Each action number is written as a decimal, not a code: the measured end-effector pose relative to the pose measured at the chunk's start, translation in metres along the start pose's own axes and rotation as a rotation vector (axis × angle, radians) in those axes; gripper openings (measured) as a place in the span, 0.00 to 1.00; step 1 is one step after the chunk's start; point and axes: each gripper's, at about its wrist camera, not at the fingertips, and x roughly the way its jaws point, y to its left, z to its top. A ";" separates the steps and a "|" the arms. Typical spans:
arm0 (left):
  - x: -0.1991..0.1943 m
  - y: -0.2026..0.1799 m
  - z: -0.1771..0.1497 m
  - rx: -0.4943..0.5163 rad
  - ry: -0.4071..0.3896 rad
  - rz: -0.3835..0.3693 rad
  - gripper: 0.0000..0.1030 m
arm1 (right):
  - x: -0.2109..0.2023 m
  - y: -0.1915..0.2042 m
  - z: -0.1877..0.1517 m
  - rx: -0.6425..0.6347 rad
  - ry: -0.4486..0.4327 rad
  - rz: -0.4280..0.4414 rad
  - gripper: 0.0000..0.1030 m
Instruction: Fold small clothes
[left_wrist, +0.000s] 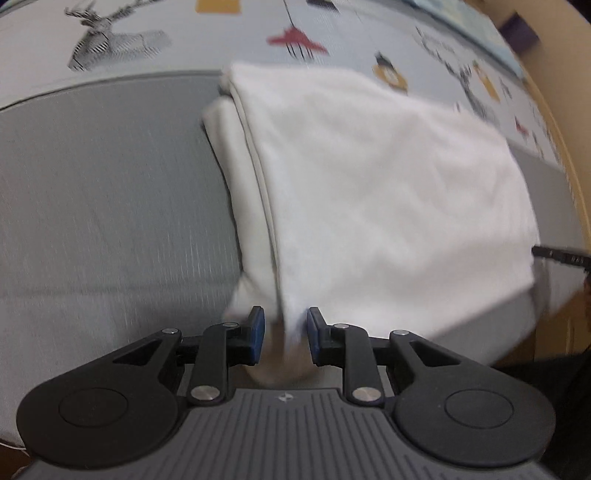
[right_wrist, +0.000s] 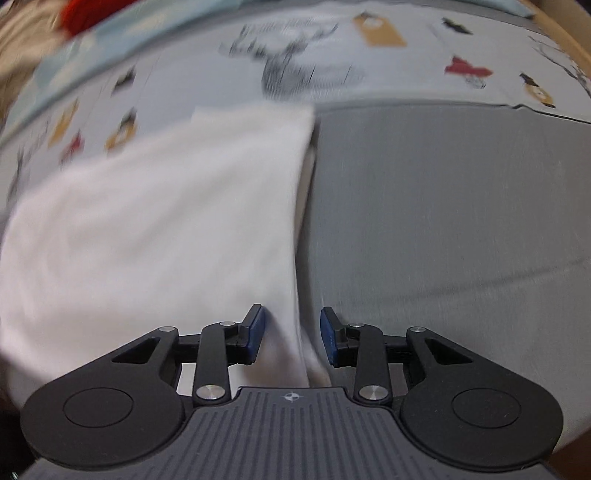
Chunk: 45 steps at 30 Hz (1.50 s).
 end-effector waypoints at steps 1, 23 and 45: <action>0.001 -0.001 -0.004 0.011 0.006 0.013 0.17 | -0.002 0.001 -0.007 -0.006 0.007 -0.006 0.34; -0.021 -0.025 -0.023 0.079 -0.050 0.107 0.13 | -0.036 0.023 -0.022 -0.092 -0.081 -0.063 0.13; 0.007 0.031 0.020 -0.300 -0.187 -0.060 0.47 | -0.116 0.012 0.012 0.035 -0.427 -0.128 0.25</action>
